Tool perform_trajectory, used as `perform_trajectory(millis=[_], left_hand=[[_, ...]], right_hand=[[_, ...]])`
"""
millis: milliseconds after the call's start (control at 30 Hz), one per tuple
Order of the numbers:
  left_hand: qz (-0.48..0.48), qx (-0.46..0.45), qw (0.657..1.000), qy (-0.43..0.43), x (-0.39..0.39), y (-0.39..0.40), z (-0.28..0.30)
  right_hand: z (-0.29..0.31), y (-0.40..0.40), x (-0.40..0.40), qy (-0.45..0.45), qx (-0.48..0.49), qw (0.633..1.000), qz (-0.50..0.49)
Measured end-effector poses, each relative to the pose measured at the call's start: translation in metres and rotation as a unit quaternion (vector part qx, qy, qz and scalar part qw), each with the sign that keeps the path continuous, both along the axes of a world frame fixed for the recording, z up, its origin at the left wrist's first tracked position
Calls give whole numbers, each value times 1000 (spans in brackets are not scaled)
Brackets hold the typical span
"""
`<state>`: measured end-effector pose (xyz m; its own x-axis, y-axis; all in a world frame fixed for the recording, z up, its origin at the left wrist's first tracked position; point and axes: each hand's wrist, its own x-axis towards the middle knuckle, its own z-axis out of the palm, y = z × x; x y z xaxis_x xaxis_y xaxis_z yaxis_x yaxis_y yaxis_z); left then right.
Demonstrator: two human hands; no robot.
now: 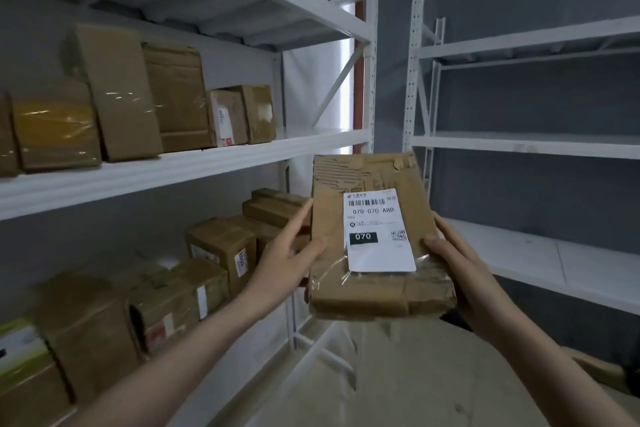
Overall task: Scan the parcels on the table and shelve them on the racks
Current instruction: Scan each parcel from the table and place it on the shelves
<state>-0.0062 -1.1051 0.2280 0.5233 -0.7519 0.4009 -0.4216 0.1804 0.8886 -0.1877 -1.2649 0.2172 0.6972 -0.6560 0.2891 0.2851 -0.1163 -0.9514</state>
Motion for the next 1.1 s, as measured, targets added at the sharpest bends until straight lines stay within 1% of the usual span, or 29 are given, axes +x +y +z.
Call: perform_trajectory(millis=[133,267,367,500,600,700,767,800,833,867,900,933,967,1000,1100], left_hand=[[55,14,997,-61,45,-54,40],[128,63,983,-113,86,-101,101],[171,83,976,-105,113,-132,132],[206,93,973,-42,139,-161,156],[242,126,962,-19,156,-175,166],[256,168,951,-36,165,-179,169],[275,177,942,-81,165,-179,166],[295,184,930,-119,165,-178,163],[324,194,910,-168,163,-178,159],[364,210,879,-223,165,-178,154],[408,227,839,-278,168,-178,148],[446,239,799,-324,172,-178,143],[470,242,771,-355,175,-179,138],[481,237,758,-372,178,-180,134],[480,198,767,-377,185,-183,128]], right_hand=[[39,-76,57,-3,-21,999,49],[96,-146,119,42,-79,988,129],[131,-189,169,75,-69,981,167],[167,-236,234,125,-23,963,238],[183,-260,280,152,2,950,274],[191,-272,318,176,10,940,292],[194,-275,340,188,14,936,298],[194,-276,351,192,17,933,303],[194,-275,361,197,21,931,308],[193,-275,372,200,27,928,314],[192,-274,382,203,31,926,317],[191,-274,392,204,30,926,315],[190,-272,400,204,26,926,317],[189,-271,408,201,22,927,316],[190,-266,418,167,18,937,306]])
